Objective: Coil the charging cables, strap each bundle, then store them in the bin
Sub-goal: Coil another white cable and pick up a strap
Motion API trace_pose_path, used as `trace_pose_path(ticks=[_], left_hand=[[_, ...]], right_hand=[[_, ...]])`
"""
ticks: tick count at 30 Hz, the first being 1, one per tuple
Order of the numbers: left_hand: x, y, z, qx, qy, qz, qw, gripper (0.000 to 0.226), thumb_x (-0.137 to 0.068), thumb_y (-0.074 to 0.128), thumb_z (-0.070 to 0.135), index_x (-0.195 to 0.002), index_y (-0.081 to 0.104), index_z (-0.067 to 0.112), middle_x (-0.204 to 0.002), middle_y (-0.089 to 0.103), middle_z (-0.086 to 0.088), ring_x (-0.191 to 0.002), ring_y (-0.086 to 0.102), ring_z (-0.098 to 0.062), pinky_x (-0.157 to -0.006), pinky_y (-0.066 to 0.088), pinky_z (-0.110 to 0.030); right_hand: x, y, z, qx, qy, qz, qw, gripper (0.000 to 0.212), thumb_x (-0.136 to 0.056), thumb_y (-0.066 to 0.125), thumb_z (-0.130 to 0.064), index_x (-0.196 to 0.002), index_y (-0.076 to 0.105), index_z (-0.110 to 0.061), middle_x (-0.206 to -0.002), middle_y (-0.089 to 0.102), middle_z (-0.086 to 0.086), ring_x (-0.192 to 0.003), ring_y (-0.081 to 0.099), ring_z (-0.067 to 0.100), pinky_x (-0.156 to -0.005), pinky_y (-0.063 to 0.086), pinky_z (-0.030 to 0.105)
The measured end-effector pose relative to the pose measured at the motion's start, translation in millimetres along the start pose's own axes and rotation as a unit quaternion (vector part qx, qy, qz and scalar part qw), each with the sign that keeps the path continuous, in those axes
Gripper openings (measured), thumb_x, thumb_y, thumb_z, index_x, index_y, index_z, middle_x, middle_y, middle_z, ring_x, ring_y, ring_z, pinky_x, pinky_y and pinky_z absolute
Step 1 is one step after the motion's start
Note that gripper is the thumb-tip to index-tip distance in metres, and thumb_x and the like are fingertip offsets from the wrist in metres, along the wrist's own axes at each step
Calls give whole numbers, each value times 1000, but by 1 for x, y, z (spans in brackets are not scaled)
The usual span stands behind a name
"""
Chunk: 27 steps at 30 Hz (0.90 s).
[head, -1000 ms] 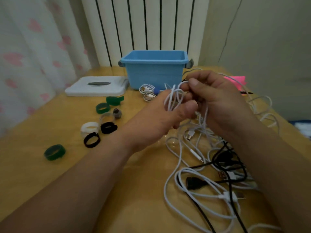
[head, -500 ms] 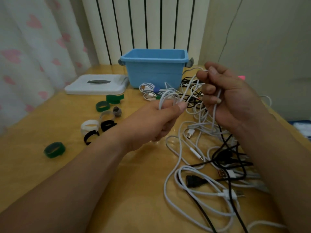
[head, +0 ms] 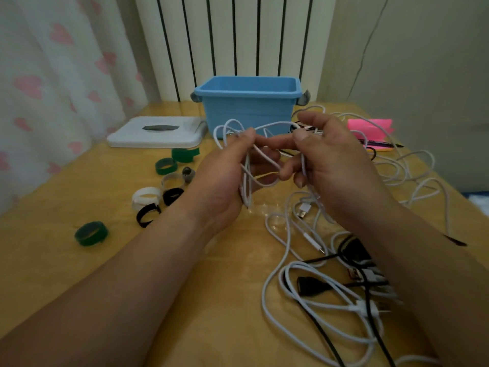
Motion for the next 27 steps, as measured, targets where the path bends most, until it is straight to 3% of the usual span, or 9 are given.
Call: trace_pose_path(ticks=[3,6,9,12,14,18,22,23,27], left_hand=[[5,2,2,1,-9,-34,999,42,-115,43,41,-131,62,7,-103,72,-14,-98,75,-31,-95,63,-54],[8,4,3,-63,3,-69,996,44,-113,47,46,-136,63,12,-101,68,-13,-86,70,-26,-76,63,-42],[6,6,0,-106,31,-78,991,34,-113,53,34,-129,66,7,-87,59,-10,-66,54,-19,-58,42,-32],[2,2,-5,-105,19,-46,993,26,-115,46,20,-122,63,2,-68,59,-6,-49,47,-18,-50,33,-29],[2,2,-6,-91,2,-41,995,33,-116,44,30,-124,60,2,-66,55,-5,-47,40,-16,-49,27,-29],[1,4,-3,-17,-53,-76,996,61,-102,45,75,-112,64,17,-76,49,0,-52,30,-10,-48,23,-24],[-5,0,-9,2,-58,-84,995,73,-98,53,78,-127,71,14,-122,64,-7,-55,33,-9,-48,24,-23],[-5,-1,-10,8,-56,-78,995,73,-98,54,77,-130,70,14,-125,64,-8,-55,36,-8,-48,25,-22],[0,6,-8,25,-29,-91,995,50,-102,53,67,-106,75,22,-90,71,-4,-68,55,-17,-57,36,-25]], right_hand=[[-1,-3,1,29,-9,20,999,25,-112,45,-12,-133,54,-22,-103,80,5,-66,65,20,-55,47,32],[1,-2,1,51,-22,15,998,19,-111,47,-12,-121,62,-20,-94,78,3,-60,61,15,-53,47,29],[2,1,3,72,-27,20,997,22,-111,51,-17,-132,56,-21,-78,74,1,-61,62,16,-55,47,32],[4,1,-4,62,-53,44,996,33,-111,51,-15,-142,42,-18,-103,80,-5,-69,66,16,-55,48,30],[5,-1,-10,59,-72,58,994,28,-110,54,-15,-136,45,-15,-110,80,-7,-72,68,14,-57,49,30],[9,5,-9,82,-86,6,993,27,-108,58,-11,-134,57,-16,-112,79,-8,-79,70,6,-62,52,24],[12,10,-5,119,-121,-15,985,33,-104,61,-3,-133,65,-18,-104,69,-11,-78,65,-7,-68,51,13],[12,9,-6,107,-128,-7,986,32,-103,62,-2,-131,65,-18,-103,69,-9,-79,66,-6,-67,51,13],[13,14,-3,78,-97,-49,991,21,-100,66,0,-114,60,-16,-87,75,-3,-73,69,3,-62,49,14]])
Point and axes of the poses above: each hand's wrist, its own x-axis away from the middle knuckle, its own y-axis out of the palm, z = x × y, the point moved 1 cm from there along -x, towards the middle knuckle
